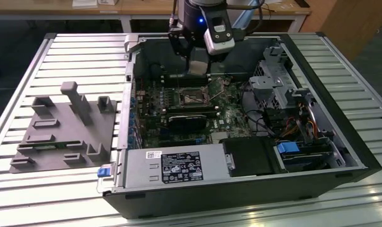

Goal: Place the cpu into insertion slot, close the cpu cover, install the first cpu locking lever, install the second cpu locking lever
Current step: 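Place the cpu into insertion slot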

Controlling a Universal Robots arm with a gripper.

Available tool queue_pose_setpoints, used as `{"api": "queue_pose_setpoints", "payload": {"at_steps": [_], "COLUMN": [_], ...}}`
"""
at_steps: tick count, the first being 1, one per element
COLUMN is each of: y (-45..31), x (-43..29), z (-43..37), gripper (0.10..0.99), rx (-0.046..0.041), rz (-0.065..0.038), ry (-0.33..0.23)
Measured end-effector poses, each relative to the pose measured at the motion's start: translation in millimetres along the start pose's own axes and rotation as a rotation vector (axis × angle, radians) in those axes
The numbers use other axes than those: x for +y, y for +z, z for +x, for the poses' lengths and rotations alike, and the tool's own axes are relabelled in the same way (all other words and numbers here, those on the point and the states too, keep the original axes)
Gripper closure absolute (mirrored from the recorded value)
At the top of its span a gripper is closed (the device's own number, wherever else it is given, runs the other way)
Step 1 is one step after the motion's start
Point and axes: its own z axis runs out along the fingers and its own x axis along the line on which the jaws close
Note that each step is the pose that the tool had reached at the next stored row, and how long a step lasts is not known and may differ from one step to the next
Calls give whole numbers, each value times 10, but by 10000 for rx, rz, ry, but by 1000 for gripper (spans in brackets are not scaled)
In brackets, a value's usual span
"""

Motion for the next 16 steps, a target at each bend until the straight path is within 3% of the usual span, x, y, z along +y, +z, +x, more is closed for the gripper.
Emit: {"api": "queue_pose_setpoints", "payload": {"at_steps": [16], "y": [114], "x": [-10], "z": [0], "gripper": [549], "rx": [-264], "rz": [-12], "ry": [2898]}}
